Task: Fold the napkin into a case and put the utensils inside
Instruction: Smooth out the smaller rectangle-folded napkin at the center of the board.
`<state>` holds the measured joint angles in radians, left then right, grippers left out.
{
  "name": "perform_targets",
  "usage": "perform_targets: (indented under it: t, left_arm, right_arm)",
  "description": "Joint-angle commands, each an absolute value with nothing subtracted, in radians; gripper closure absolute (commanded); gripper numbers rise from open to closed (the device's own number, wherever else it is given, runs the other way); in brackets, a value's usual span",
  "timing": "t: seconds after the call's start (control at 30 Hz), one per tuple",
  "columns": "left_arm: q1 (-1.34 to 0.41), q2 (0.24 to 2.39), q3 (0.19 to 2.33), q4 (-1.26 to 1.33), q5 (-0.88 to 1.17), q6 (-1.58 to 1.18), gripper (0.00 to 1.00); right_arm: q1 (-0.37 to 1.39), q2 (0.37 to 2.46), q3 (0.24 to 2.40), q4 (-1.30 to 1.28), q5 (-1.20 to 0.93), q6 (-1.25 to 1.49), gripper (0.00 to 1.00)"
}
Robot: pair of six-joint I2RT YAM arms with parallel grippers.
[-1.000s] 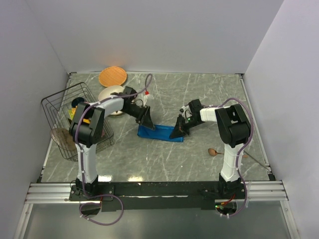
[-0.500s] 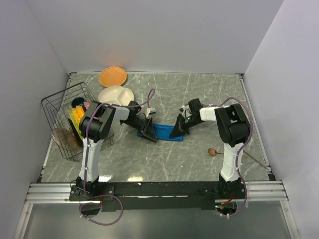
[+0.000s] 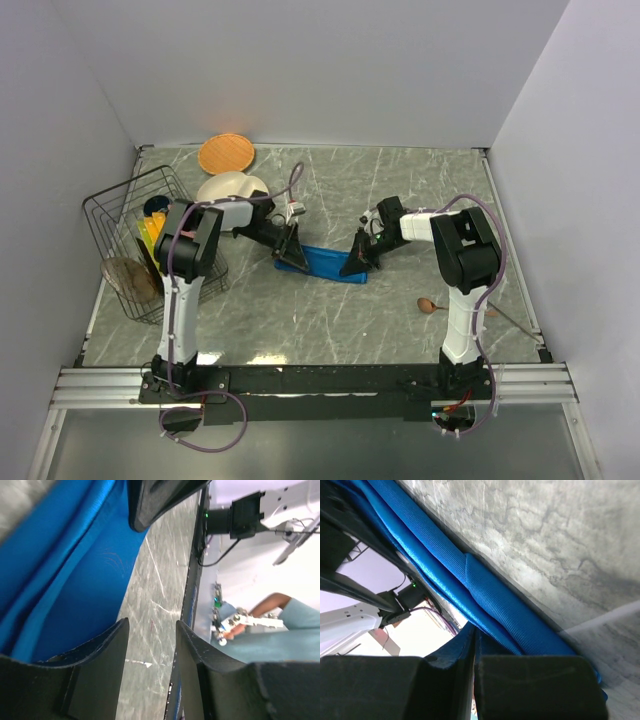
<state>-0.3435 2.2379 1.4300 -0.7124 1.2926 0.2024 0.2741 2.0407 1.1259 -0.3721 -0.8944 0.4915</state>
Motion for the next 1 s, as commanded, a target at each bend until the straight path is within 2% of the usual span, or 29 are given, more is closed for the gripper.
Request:
perform_targets:
  t: [0.0,0.3,0.57,0.7,0.83,0.97]
  left_arm:
    - [-0.304,2.204,1.462,-0.713,1.278,0.202,0.52]
    - [-0.284,2.324,1.468,-0.758,1.22,0.311,0.53]
    - [-0.298,2.152,1.489,-0.695,1.19,0.273,0.56]
    - [-0.34,2.056,1.479,-0.523,1.184,0.131,0.59]
    - [-0.42,2.098,1.5,-0.421,1.18,0.008,0.63]
    - [-0.436,2.152,1.43,-0.243,1.154,-0.162,0.71]
  right_arm:
    - [0.258,2.092,1.123,-0.416,-0.701,0.454,0.94]
    - [0.261,2.103,1.143,-0.431,-0.7,0.442,0.94]
    - [0.264,2.102,1.157,-0.434,-0.706,0.419,0.94]
    - [0.267,2.108,1.169,-0.437,-0.71,0.411,0.94]
    - [0.27,2.117,1.172,-0.433,-0.715,0.414,0.94]
    - [0.272,2.118,1.177,-0.439,-0.715,0.407,0.94]
